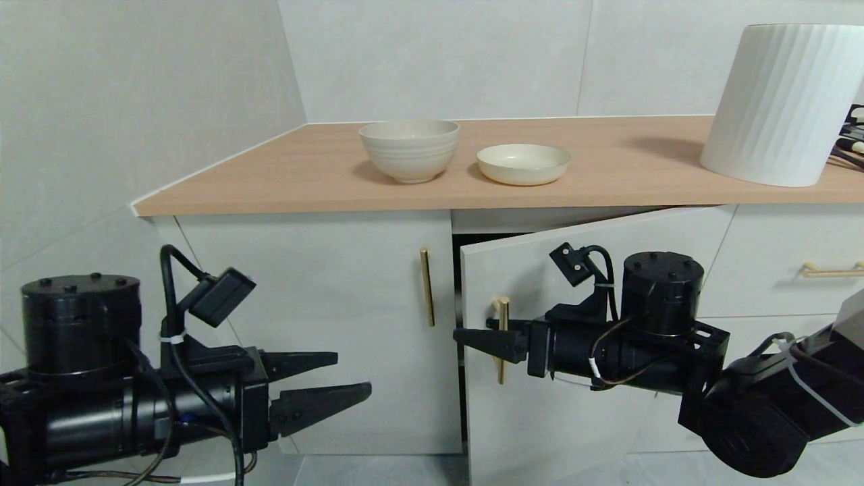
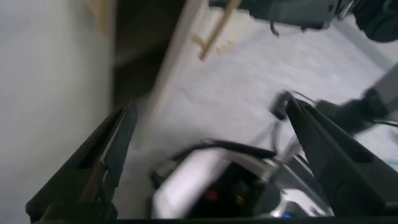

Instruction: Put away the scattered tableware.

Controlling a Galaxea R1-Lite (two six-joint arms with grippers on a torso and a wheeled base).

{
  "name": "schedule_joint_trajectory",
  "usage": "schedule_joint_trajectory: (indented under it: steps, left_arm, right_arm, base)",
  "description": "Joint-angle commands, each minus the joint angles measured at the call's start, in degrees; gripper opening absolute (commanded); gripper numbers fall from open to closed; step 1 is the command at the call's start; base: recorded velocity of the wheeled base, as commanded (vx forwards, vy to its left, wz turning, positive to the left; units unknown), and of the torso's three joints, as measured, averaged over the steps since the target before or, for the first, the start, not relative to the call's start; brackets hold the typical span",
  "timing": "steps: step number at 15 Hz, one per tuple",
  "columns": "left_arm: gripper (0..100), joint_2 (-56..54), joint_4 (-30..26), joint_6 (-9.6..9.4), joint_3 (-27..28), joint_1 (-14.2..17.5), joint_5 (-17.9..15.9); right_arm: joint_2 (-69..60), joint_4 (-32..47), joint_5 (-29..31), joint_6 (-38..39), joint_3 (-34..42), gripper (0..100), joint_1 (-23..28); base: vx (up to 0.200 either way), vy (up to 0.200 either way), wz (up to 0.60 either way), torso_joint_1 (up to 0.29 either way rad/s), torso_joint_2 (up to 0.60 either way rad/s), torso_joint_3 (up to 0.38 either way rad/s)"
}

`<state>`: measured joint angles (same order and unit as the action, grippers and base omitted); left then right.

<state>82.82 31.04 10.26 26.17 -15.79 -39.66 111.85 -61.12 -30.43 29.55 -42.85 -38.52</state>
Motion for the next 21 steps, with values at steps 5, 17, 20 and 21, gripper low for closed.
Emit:
schedule_joint_trajectory:
  steps: [5, 17, 20, 21]
  left_arm:
    - [100, 3.0, 0.8, 2.3, -1.2, -3.3, 0.0]
    - [0, 10.8, 2.0, 2.48, 12.9, -7.2, 1.6]
    - [0, 14.2, 2.3, 3.18, 13.3, -6.9, 2.0]
    - [0, 16.8, 4.6, 2.66, 13.3, -6.9, 2.7]
  right_arm:
    - [0.5, 0.0, 0.1, 0.0, 0.2, 100, -0.4]
    - [0.0, -0.1, 0.2, -0.2, 0.7, 100, -0.4]
    - [-0.2, -0.1, 0.2, -0.2, 1.1, 100, -0.4]
    - [-0.1, -0.1, 0.2, -0.2, 1.1, 100, -0.4]
  base:
    - [0.0, 0.0, 0.0, 0.0, 0.0, 0.0]
    - [0.0, 0.0, 0.0, 0.0, 0.0, 0.0]
    - [0.0, 0.0, 0.0, 0.0, 0.0, 0.0]
    - [0.0, 0.0, 0.0, 0.0, 0.0, 0.0]
